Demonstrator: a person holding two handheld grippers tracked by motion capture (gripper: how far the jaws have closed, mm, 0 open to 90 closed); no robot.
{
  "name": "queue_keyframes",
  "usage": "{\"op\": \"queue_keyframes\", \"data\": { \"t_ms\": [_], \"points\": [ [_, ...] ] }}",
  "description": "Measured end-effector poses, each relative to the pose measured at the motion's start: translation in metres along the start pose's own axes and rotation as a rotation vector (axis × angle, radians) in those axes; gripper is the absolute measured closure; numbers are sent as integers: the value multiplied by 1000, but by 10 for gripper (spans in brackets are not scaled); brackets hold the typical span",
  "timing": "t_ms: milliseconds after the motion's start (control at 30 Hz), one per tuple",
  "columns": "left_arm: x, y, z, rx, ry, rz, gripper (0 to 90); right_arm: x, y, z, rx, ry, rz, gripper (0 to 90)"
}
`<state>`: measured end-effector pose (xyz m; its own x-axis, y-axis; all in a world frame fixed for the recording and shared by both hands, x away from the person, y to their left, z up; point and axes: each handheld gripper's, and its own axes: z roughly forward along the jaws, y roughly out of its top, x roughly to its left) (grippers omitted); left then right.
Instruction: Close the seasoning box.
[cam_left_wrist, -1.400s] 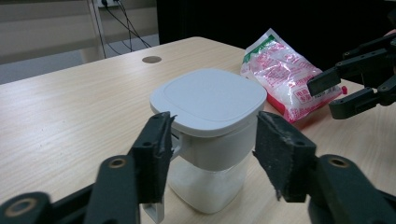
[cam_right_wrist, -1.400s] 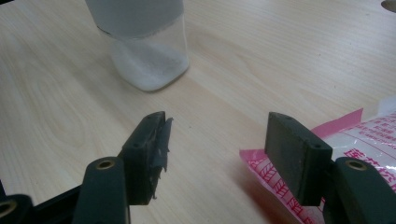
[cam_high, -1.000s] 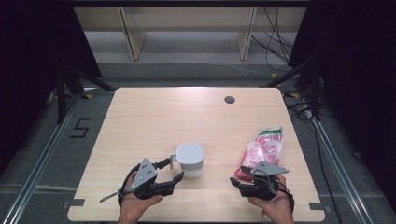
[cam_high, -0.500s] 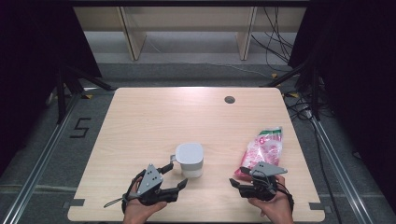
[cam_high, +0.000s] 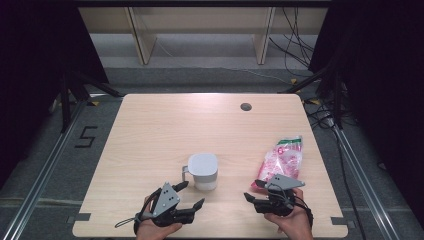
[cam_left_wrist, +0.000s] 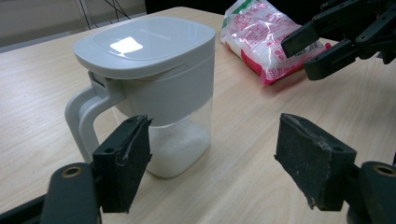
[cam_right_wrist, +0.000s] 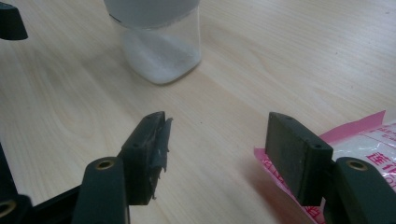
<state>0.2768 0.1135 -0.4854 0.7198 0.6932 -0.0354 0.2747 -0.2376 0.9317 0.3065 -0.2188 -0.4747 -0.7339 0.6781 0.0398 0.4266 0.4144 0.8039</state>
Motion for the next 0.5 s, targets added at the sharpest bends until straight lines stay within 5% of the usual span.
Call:
{"op": "queue_keyframes", "data": {
  "t_ms": [500],
  "points": [
    [-3,-3,4,17,2,21,246,5,-4,4,29,20,-29,376]
  ]
}}
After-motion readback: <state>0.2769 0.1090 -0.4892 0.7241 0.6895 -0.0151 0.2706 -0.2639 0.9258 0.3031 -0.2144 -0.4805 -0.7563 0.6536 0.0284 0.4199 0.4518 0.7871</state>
